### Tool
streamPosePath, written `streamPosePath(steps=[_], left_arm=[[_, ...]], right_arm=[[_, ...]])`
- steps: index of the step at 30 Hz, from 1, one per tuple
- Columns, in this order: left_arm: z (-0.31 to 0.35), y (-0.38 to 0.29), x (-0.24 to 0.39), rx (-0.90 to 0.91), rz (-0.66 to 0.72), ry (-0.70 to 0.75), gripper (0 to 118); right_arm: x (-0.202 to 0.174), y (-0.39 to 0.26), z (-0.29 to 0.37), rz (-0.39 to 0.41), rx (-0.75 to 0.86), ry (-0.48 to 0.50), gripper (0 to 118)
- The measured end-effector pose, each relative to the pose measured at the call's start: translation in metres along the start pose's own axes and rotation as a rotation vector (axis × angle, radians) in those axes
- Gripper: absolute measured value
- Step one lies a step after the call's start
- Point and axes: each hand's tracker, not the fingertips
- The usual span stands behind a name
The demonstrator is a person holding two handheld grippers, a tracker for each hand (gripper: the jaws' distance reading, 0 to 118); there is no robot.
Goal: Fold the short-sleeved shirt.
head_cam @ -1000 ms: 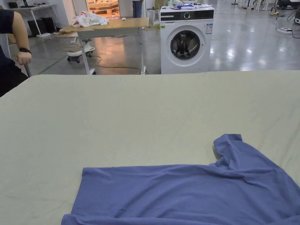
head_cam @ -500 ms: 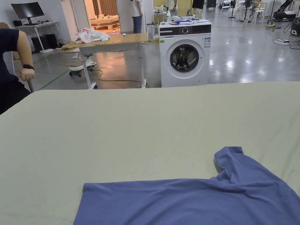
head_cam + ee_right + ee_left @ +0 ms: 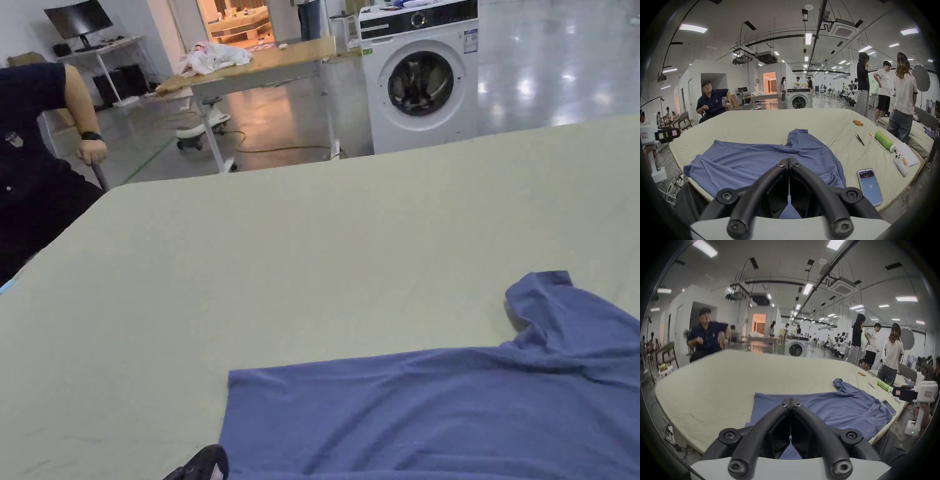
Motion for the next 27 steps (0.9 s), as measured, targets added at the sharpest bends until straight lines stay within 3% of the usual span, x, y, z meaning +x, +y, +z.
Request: streamPosePath(steps=[2,3,4,5,6,13,15,18,22,24,25,26,27], left_arm=[[-0.029,0.008,-0.016,-0.066,0.009,-0.005,14],[-0.048,0.015,-0.025,-0.117,0.015,-0.038,26],[-0.070,0.021,-0.035,-0.148,0.055,-0.064,45],[-0.090,0.026,-0.043,-0.192,0.083,-0.043,55],[-0.114,0.031,-0.050,-0.198,0.101,-0.017,56],[-0.260,0.033,-0.097,-0.413,0.084,0.085,56],[-0.286,0.025,-0.103,-0.531,0.099,0.159,55],[-0.298,0.015,-0.100,-0.569,0.077,0.150,51],[-0.299,0.019,-0.089,-0.593,0.025,0.105,3],[-0.308,0.013,-0.082,-0.621,-0.031,0.147,3],[-0.311,0.012,-0.080,-0.635,-0.043,0.140,3],[-0.314,0.012,-0.080,-0.648,-0.050,0.142,3],[-0.314,0.015,-0.080,-0.652,-0.048,0.141,3]], right_arm=[[0.000,-0.003,0.000,0.008,-0.006,-0.002,0],[0.000,-0.003,0.001,0.011,-0.011,-0.001,0],[0.001,-0.004,0.000,0.007,-0.019,-0.001,0],[0.003,-0.006,0.000,0.001,-0.022,-0.003,0],[0.005,-0.008,0.000,-0.010,-0.025,-0.006,0],[0.030,-0.017,0.009,-0.062,-0.082,-0.076,0],[0.038,-0.020,0.013,-0.065,-0.101,-0.103,0],[0.051,-0.020,0.018,-0.070,-0.121,-0.144,0],[0.069,-0.014,0.011,-0.141,-0.130,-0.148,0],[0.081,-0.002,-0.007,-0.167,-0.134,-0.111,0],[0.090,0.007,-0.021,-0.172,-0.131,-0.076,3],[0.098,0.017,-0.035,-0.189,-0.133,-0.057,16],[0.108,0.030,-0.055,-0.230,-0.179,-0.042,39]])
